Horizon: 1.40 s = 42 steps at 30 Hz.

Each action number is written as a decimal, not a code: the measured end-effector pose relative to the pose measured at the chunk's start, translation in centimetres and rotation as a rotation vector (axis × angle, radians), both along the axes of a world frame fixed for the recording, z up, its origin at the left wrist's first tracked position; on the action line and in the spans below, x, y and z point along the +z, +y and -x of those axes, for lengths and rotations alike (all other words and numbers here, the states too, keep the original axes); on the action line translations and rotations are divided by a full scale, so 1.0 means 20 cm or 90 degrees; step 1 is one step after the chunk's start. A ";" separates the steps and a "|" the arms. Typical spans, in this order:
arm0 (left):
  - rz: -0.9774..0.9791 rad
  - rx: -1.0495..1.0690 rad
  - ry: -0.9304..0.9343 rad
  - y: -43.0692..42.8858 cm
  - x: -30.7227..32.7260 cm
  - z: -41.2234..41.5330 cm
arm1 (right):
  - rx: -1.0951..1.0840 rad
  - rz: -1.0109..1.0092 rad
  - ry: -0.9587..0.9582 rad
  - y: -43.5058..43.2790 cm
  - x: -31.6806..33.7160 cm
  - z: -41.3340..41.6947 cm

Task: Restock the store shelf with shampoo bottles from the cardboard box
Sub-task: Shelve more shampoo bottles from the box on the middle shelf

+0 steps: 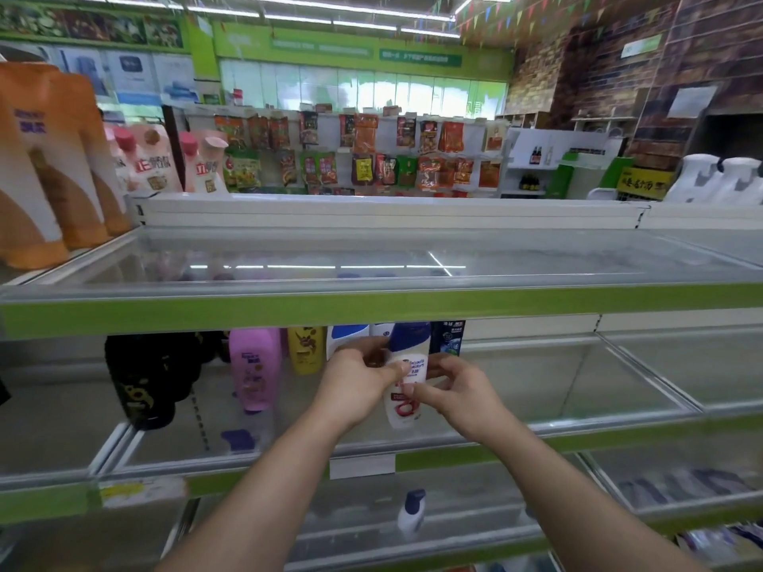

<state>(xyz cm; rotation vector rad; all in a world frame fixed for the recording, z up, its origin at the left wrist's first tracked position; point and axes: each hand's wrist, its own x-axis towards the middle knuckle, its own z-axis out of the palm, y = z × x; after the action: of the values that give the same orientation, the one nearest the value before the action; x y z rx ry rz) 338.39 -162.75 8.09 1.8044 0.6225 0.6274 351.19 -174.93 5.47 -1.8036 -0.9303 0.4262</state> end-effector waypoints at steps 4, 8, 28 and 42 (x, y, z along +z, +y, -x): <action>0.024 0.070 -0.042 0.02 -0.04 0.09 | -0.050 -0.003 0.041 0.03 -0.05 -0.02; 0.067 0.100 -0.060 0.06 -0.09 0.21 | -0.066 -0.017 0.065 0.08 -0.08 0.00; 0.126 0.172 -0.168 0.05 -0.27 0.50 | -0.132 -0.009 0.016 0.23 -0.12 0.07; 0.103 0.177 -0.129 -0.25 -0.31 0.42 | -0.136 0.098 -0.057 0.09 -0.05 0.09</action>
<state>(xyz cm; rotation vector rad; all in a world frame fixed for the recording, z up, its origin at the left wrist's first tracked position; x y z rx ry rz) 330.09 -167.81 1.95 1.4931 0.7683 0.9083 349.30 -173.15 4.44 -2.0522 -0.7723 0.2900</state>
